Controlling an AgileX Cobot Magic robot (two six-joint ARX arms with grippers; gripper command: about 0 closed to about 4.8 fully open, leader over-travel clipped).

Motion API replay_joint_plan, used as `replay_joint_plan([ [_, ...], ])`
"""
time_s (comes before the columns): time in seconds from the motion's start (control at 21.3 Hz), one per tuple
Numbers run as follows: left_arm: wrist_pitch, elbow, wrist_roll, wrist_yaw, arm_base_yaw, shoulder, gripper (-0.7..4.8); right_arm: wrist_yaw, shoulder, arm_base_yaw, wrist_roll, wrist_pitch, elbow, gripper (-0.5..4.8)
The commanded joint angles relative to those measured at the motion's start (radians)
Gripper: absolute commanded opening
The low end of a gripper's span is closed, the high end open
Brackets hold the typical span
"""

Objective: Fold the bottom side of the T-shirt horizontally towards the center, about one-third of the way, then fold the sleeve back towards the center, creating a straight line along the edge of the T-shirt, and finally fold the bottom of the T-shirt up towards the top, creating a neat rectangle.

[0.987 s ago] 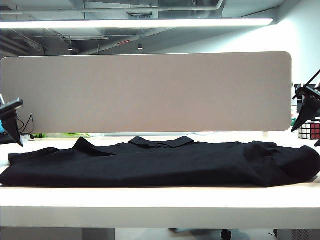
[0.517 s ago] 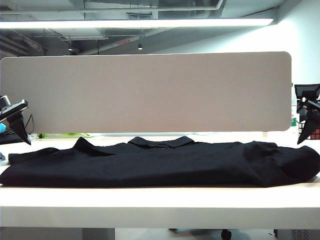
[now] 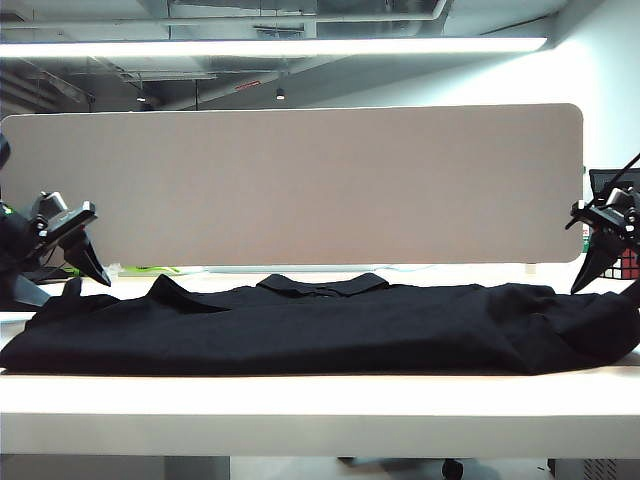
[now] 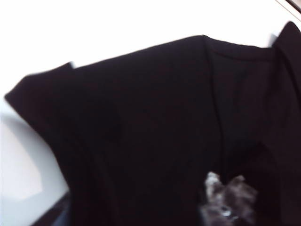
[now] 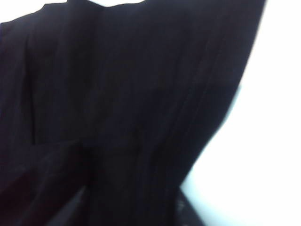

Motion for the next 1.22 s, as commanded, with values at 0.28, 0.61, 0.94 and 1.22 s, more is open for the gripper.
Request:
replay_joint_plan([
  [0.28, -0.058, -0.019, -0.006, -0.006, -0.005, 0.029, -0.06, 0.045, 0.000, 0.006, -0.009, -0.002, -0.002, -0.09],
  [0.61, 0.031, -0.018, -0.005, 0.040, -0.027, -0.044, -0.06, -0.044, -0.064, 0.016, -0.011, -0.045, 0.084, -0.09],
  [0.94, 0.035, -0.015, 0.028, 0.042, -0.221, -0.225, -0.06, -0.108, -0.162, 0.245, -0.012, -0.121, 0.121, -0.09],
  [1.22, -0.159, -0.016, 0.216, -0.033, -0.411, -0.225, -0.06, -0.060, -0.162, 0.468, -0.093, -0.249, 0.119, -0.09],
])
